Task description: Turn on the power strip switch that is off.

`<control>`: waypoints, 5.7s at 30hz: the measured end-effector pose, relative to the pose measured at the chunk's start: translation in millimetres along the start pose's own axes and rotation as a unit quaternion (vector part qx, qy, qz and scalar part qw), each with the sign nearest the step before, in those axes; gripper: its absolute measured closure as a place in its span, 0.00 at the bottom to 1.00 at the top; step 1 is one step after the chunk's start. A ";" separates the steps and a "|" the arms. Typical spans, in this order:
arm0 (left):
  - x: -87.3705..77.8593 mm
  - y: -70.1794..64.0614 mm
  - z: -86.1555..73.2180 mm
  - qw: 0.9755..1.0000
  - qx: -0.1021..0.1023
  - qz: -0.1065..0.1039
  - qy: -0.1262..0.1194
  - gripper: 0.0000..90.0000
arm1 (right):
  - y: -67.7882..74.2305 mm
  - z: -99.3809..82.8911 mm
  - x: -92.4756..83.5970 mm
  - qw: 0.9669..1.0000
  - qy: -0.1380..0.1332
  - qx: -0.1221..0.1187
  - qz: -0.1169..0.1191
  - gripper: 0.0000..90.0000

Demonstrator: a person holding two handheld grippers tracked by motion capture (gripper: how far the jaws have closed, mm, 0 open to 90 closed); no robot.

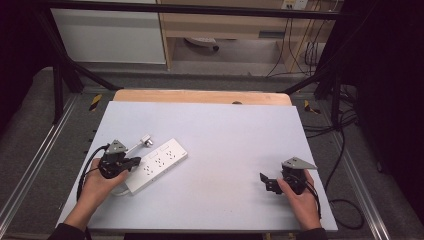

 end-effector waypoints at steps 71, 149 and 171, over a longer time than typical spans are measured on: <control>3.8 -1.4 0.9 1.000 -0.007 -0.019 0.007 1.00 | 0.2 -1.5 1.7 1.000 0.008 -0.006 -0.001 0.04; 2.7 -6.0 4.3 0.999 -0.014 -0.045 0.015 1.00 | 0.3 -1.5 2.5 1.000 0.009 -0.005 0.001 0.04; 1.2 -16.4 11.2 0.999 -0.001 -0.046 -0.011 0.92 | 0.0 -1.5 1.8 1.000 0.008 -0.006 0.000 0.04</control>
Point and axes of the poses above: each handheld gripper's, and its own axes: x roughly forward along the jaws, z roughly out of its top, y roughly to its left, the point moved 4 cm from there along x, roughly forward along the jaws, and after that the axes turned 5 degrees about z, right-handed, at the moved point
